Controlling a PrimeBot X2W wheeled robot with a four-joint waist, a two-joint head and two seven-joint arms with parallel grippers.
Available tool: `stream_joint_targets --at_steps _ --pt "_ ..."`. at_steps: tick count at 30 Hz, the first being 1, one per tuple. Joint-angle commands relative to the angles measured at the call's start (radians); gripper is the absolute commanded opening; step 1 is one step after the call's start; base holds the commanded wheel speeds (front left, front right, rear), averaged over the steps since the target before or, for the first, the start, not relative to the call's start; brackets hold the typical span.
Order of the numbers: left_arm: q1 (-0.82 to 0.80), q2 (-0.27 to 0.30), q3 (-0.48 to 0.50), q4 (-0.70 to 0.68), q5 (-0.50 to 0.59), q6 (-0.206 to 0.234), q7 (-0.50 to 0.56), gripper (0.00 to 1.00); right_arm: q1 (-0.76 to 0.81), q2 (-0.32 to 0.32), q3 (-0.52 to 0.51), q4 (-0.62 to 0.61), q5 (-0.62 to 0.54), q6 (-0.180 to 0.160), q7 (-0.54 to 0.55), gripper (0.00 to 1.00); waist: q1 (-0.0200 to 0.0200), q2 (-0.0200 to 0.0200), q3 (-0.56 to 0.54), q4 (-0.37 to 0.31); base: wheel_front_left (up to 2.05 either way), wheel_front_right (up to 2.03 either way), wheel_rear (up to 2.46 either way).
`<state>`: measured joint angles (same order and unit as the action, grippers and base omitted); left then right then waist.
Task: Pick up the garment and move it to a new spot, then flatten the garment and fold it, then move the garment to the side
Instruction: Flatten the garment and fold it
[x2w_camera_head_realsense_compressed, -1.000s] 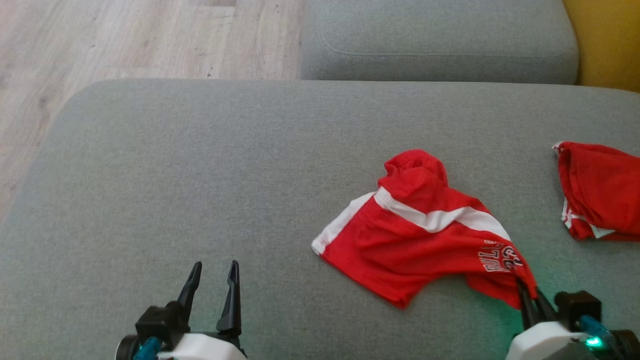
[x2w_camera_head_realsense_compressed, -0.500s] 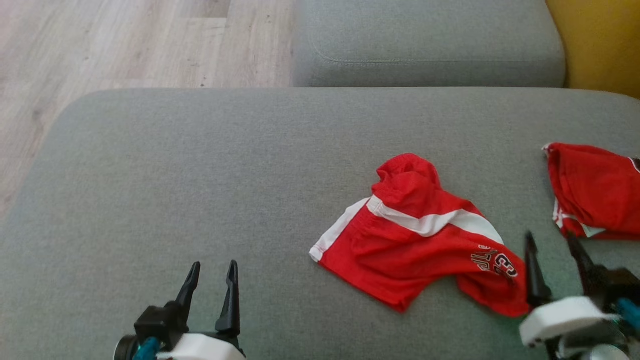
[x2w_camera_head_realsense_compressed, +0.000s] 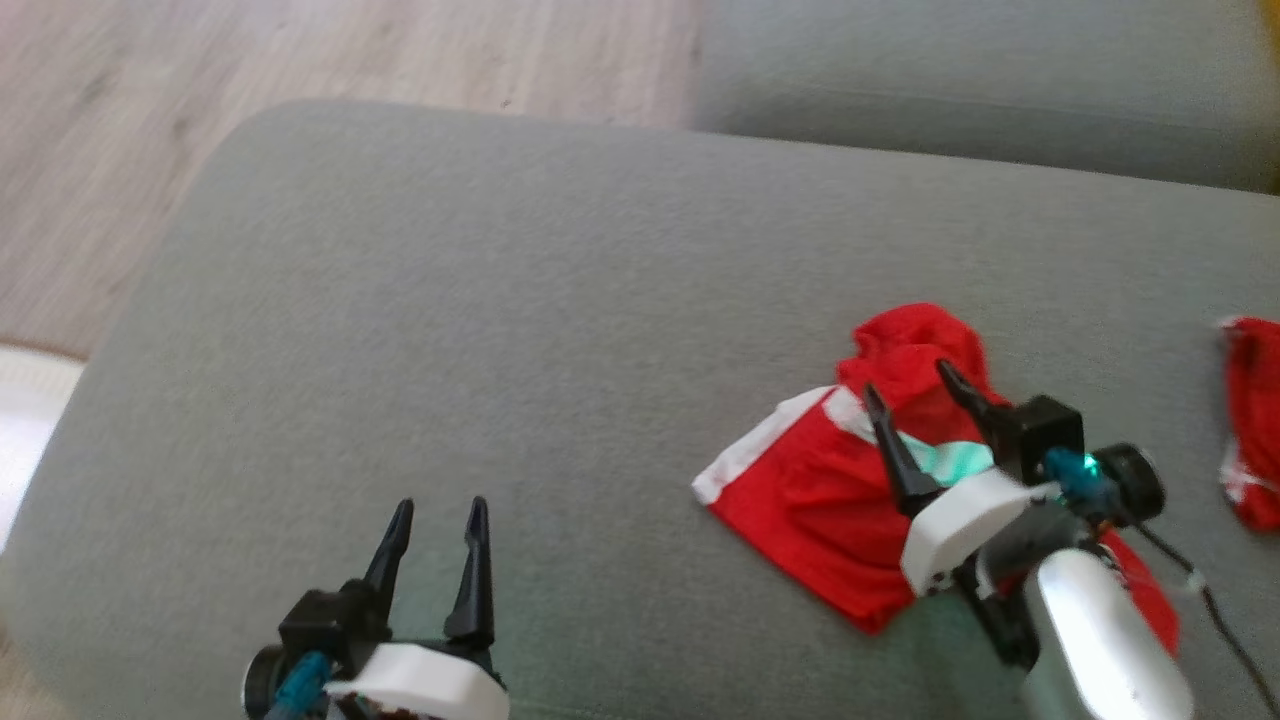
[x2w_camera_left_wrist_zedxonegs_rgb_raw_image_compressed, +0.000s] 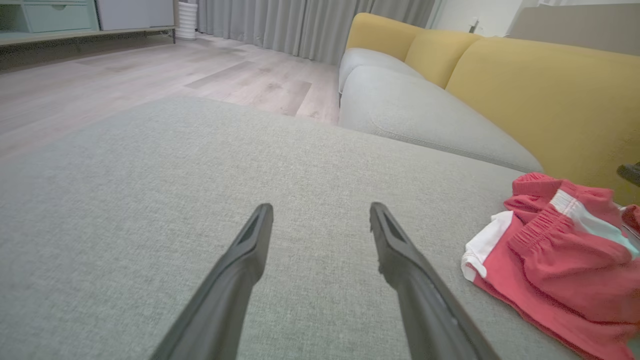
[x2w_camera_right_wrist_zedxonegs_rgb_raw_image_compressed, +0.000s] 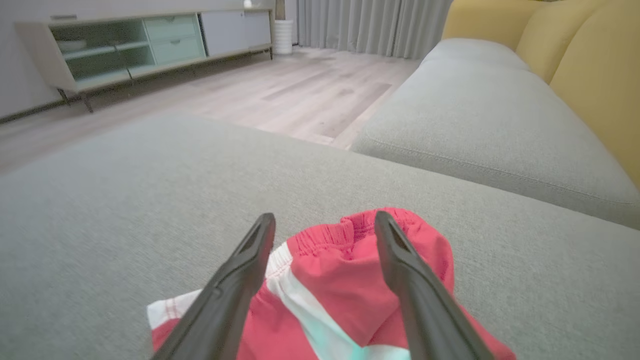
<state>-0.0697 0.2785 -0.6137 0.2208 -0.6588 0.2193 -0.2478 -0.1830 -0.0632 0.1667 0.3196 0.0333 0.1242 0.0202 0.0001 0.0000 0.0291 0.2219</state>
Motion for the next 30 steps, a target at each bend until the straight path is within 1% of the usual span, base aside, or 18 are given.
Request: stream_joint_targets --at_steps 1,4,7,8,9,10,11,12,18,22,26,30 --pt "-0.056 0.001 0.038 -0.021 0.004 -0.001 -0.008 1.00 -0.056 -0.029 0.027 -0.001 -0.013 0.007 0.006 1.00 -0.0001 0.0000 0.029 0.041 0.00 0.00 0.00" --pt "-0.061 -0.013 0.043 -0.013 0.006 -0.006 -0.010 1.00 -0.095 -0.061 0.035 0.087 -0.018 0.007 0.033 1.00 -0.0001 0.0000 0.044 0.074 0.00 0.00 0.00" --pt "-0.062 -0.023 0.051 -0.001 0.009 -0.014 -0.012 1.00 -0.111 -0.083 0.054 0.140 -0.018 0.007 0.067 1.00 -0.0001 0.0000 0.049 0.093 0.00 0.00 0.00" --pt "-0.062 -0.025 0.055 0.002 0.011 -0.016 -0.012 1.00 -0.114 -0.087 0.060 0.150 -0.013 0.007 0.074 0.82 -0.0001 0.0000 0.049 0.096 0.00 0.00 0.00" --pt "-0.061 -0.028 0.059 0.005 0.012 -0.018 -0.012 1.00 -0.116 -0.090 0.066 0.155 -0.009 0.007 0.078 0.48 -0.0001 0.0000 0.050 0.098 0.00 0.00 0.00" --pt "-0.060 -0.031 0.062 0.007 0.014 -0.020 -0.013 1.00 -0.118 -0.093 0.069 0.158 -0.005 0.007 0.078 0.31 -0.0001 0.0000 0.050 0.100 0.00 0.00 0.00" --pt "-0.060 -0.033 0.065 0.009 0.016 -0.021 -0.013 1.00 -0.119 -0.095 0.072 0.161 -0.001 0.007 0.079 0.19 -0.0001 0.0000 0.049 0.100 0.00 0.00 0.00" --pt "-0.059 -0.035 0.068 0.011 0.018 -0.023 -0.013 1.00 -0.119 -0.095 0.075 0.162 0.003 0.007 0.079 0.00 -0.0001 0.0000 0.048 0.100 0.00 0.00 0.00" --pt "-0.056 -0.046 0.088 0.016 0.032 -0.033 -0.014 1.00 -0.137 -0.082 0.093 0.120 0.019 0.007 0.044 0.00 -0.0001 0.0000 0.036 0.087 0.00 0.00 0.00" --pt "-0.054 -0.050 0.094 0.019 0.040 -0.039 -0.014 1.00 -0.165 -0.068 0.132 0.066 0.039 0.007 0.035 0.00 -0.0001 0.0000 0.026 0.084 0.00 0.00 0.00" --pt "-0.056 -0.056 0.099 0.022 0.047 -0.045 -0.014 1.00 -0.202 -0.056 0.222 0.022 0.082 0.007 0.054 0.00 -0.0001 0.0000 0.019 0.099 0.00 0.00 0.00" --pt "-0.058 -0.062 0.106 0.026 0.051 -0.050 -0.014 1.00 -0.251 -0.057 0.343 0.029 0.130 0.007 0.081 0.00 -0.0001 0.0000 0.020 0.129 0.00 0.00 0.00"
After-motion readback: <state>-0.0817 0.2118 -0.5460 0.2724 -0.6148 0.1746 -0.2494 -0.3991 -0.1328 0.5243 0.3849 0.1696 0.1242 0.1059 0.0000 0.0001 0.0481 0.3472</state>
